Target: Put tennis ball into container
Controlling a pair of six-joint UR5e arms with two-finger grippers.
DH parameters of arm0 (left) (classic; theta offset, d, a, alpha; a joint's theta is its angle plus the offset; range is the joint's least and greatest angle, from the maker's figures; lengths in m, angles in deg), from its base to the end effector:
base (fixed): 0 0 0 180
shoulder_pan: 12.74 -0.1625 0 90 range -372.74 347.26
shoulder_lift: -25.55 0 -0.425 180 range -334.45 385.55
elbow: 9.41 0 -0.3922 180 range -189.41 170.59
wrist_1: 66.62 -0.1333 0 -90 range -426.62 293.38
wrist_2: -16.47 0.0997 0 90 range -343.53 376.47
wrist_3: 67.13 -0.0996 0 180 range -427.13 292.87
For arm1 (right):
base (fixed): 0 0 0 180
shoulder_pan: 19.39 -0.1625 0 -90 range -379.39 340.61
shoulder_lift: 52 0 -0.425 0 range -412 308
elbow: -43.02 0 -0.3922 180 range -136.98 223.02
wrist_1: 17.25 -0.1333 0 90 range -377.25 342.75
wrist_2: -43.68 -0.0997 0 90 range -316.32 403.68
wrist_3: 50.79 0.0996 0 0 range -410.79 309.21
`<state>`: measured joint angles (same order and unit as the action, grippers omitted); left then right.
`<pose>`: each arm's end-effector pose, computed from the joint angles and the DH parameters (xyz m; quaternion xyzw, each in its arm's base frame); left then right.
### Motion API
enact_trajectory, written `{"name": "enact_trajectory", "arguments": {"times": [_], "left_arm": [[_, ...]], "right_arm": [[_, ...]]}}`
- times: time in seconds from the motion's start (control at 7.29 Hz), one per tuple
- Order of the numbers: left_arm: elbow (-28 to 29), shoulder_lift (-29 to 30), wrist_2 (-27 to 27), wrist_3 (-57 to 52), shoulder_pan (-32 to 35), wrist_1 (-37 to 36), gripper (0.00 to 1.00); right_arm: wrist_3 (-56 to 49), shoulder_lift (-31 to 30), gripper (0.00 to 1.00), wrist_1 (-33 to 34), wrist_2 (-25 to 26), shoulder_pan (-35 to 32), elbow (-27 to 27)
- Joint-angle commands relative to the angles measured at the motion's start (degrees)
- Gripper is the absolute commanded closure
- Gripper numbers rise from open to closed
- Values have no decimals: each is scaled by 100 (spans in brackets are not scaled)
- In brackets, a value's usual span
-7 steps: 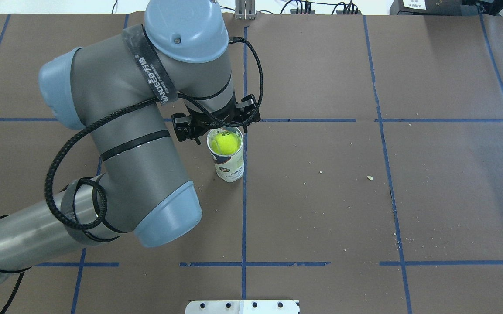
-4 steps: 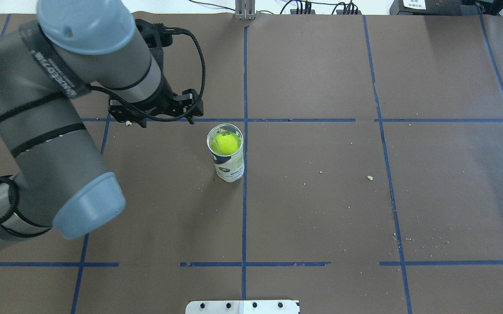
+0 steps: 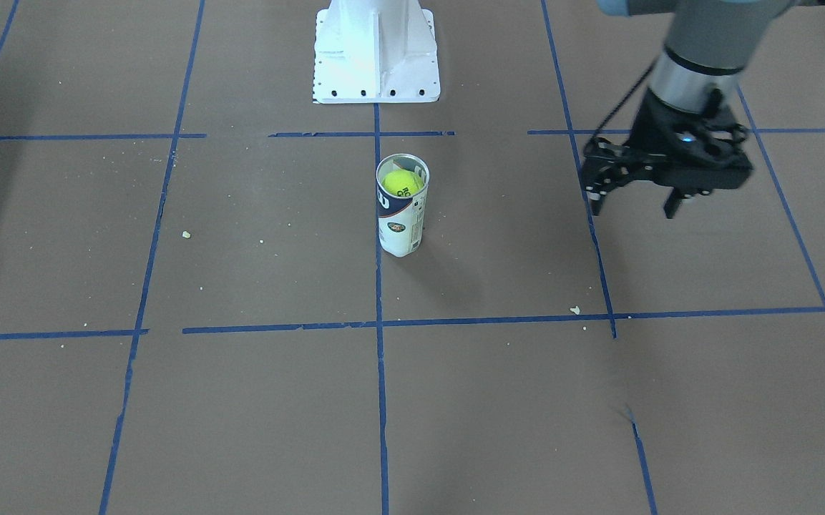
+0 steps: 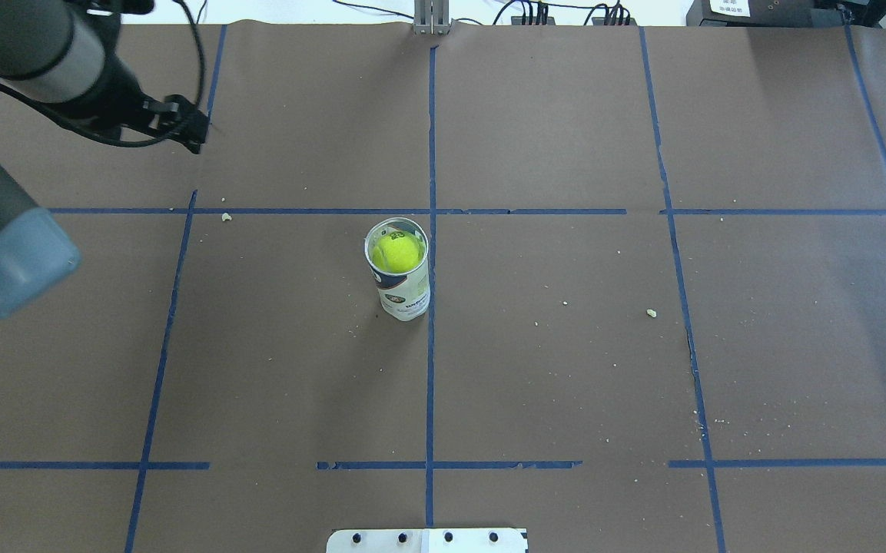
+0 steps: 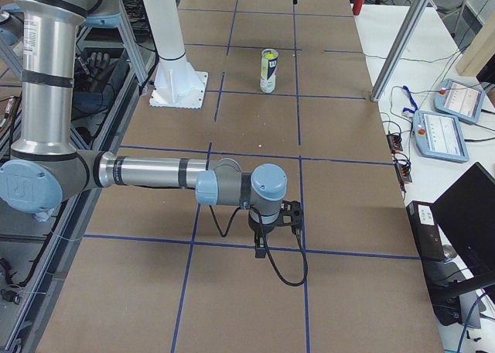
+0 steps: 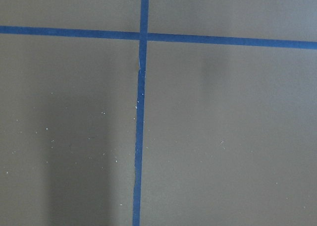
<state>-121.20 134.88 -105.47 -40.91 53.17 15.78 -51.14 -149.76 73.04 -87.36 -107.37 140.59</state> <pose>0.1574 -0.5495 0.3210 0.1390 0.3563 0.0622 0.9219 0.0526 -0.4360 0.6609 -0.0090 -0.3504 -0.0179 0.9364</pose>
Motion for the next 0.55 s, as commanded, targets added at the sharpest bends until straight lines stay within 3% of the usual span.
{"name": "enact_trajectory", "arguments": {"times": [0.0, 0.41], "left_arm": [[305, -997, -697, -2007, 1200, 128, 0], [946, -2307, -883, -3245, 2371, 592, 0]], "right_arm": [[0, -6, 0, -3, 0, 0, -1], [0, -6, 0, -2, 0, 0, -1]]}}
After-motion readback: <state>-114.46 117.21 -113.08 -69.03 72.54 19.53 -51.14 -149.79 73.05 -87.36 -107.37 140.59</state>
